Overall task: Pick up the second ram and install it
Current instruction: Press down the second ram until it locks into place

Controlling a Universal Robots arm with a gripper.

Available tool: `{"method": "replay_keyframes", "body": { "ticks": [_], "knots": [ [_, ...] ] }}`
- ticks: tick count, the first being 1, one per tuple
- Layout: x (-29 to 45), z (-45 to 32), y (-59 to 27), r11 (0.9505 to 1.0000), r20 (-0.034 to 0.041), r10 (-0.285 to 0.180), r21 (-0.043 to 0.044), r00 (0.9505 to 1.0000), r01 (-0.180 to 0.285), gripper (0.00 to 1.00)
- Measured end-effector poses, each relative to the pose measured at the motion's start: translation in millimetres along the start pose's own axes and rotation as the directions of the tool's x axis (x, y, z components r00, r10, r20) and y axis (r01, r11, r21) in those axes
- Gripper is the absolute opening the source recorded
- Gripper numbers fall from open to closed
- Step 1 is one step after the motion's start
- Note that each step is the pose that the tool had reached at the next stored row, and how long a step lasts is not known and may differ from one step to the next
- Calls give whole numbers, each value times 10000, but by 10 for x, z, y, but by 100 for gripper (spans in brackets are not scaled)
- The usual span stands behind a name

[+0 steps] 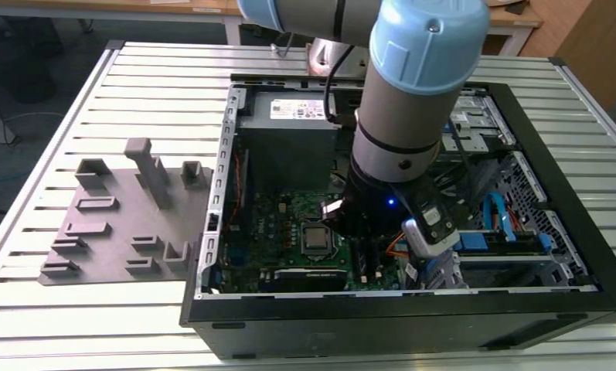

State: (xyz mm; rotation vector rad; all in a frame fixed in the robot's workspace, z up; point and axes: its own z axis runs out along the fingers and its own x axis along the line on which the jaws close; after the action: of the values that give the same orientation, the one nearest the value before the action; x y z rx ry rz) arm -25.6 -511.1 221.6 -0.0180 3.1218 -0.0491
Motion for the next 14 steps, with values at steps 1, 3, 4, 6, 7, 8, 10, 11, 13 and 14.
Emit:
{"method": "replay_keyframes", "body": {
  "ticks": [1, 3, 4, 6, 7, 8, 10, 11, 13, 14],
  "knots": [
    [0, 4, 0, 10000, -2, -1, 20, 10000, 1, 7],
    [1, 16, 0, 10000, -5, -1, 44, 10000, 1, 7],
    [1, 22, 0, 10000, -5, -1, 48, 10000, 1, 7],
    [1, 30, 0, 10000, -3, -1, 45, 10000, 1, 7],
    [1, 31, 0, 10000, -3, -1, 46, 10000, 1, 7],
    [1, 33, 0, 10000, -4, -1, 46, 10000, 1, 7],
    [1, 34, 0, 10000, -4, -1, 46, 10000, 1, 7],
    [1, 35, 1, 10000, -3, -1, 44, 10000, 1, 7],
    [1, 41, 1, 10000, -4, -2, 49, 10000, 2, 7],
    [1, 44, 1, 10000, -4, -2, 56, 10000, 2, 7]
  ]
}}
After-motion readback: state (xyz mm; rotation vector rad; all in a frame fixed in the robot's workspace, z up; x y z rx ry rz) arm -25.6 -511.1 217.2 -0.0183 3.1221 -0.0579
